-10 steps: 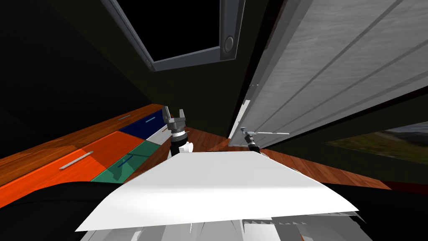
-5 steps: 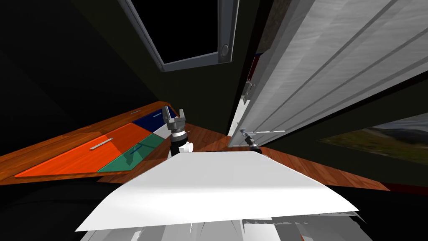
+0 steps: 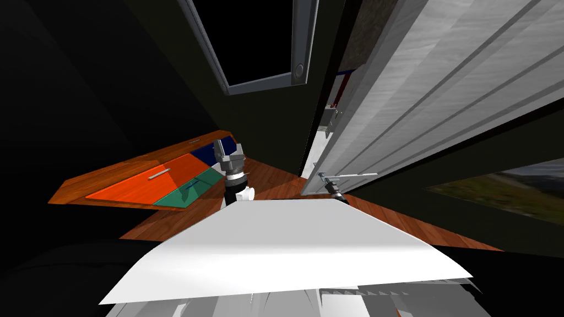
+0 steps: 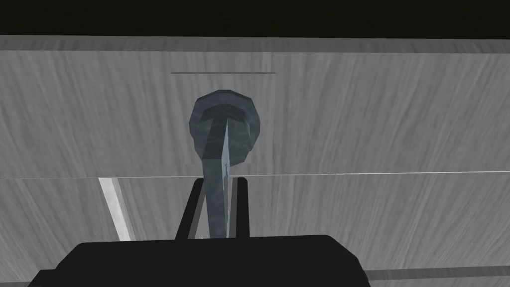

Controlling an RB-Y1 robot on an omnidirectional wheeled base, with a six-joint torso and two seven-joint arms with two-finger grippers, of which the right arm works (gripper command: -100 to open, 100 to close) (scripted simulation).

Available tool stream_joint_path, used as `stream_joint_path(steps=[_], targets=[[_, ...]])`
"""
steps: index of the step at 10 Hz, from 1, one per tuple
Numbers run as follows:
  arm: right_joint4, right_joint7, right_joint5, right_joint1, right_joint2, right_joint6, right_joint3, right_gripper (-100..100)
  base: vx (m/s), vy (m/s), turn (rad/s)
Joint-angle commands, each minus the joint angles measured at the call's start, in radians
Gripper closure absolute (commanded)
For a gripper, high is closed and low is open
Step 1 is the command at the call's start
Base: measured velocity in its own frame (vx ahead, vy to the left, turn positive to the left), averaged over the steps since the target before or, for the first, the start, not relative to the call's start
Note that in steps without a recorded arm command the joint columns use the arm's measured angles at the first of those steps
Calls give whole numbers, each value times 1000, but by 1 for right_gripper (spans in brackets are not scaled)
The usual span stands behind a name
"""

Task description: Pull the door open

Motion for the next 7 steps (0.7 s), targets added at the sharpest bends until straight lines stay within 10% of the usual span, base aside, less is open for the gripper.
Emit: stream_joint_path(steps=[1, 7], targets=[[7, -11, 0, 24, -12, -35, 3, 100, -167, -69, 204], [35, -33, -1, 59, -36, -105, 8, 100, -87, -39, 99]])
